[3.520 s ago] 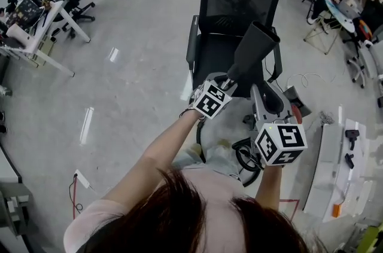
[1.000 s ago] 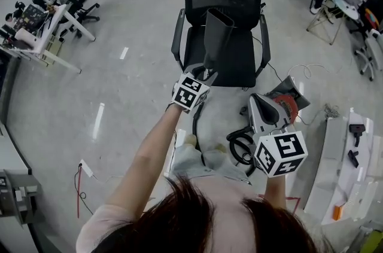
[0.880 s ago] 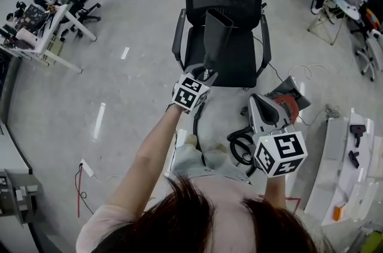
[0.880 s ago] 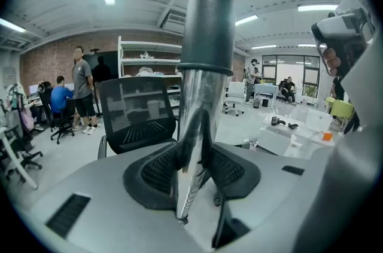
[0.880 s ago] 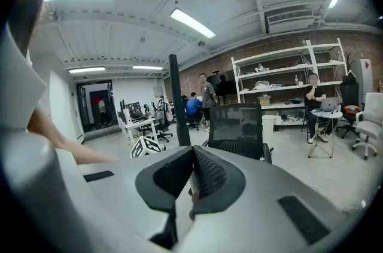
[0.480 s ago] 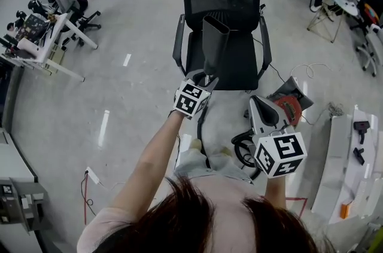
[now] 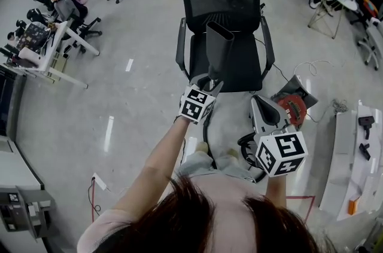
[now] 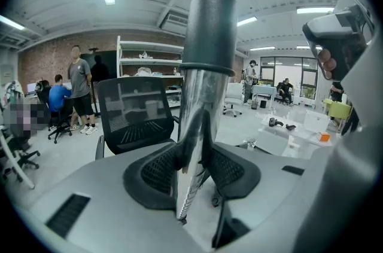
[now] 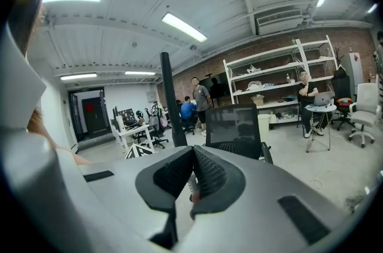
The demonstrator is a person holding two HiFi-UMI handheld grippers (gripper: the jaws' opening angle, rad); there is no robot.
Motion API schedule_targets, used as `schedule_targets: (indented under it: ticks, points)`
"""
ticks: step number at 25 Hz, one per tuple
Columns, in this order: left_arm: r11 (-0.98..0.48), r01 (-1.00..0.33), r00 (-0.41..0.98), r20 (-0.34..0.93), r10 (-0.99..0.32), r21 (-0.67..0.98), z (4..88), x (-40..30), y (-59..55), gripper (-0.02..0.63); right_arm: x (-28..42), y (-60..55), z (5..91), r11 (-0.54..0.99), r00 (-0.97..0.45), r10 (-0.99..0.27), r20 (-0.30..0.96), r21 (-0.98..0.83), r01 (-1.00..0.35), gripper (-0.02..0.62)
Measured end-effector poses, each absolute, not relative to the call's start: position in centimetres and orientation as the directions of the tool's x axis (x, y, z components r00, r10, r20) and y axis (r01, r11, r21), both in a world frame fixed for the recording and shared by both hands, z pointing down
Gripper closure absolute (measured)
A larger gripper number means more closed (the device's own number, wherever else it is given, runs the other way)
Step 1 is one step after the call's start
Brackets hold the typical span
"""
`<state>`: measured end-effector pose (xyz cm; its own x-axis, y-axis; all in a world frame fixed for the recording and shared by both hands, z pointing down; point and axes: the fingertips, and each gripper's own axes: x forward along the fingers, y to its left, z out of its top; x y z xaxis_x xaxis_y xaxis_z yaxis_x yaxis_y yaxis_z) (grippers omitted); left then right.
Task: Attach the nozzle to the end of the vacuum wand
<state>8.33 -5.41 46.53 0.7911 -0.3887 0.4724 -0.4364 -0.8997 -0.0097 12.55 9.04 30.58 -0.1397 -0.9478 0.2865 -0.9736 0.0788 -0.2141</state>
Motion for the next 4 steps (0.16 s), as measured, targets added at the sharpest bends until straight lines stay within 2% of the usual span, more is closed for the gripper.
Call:
schedule_targets:
  ticks: [4]
  points:
    - [-0.897,-0.442,0.792,0.467,-0.393,-0.005,46.25,8.16,-5.45,0.446,12.22,8.33,30.42,0.076,-0.138,-0.950,0.282,-0.220,-0.973,0.569]
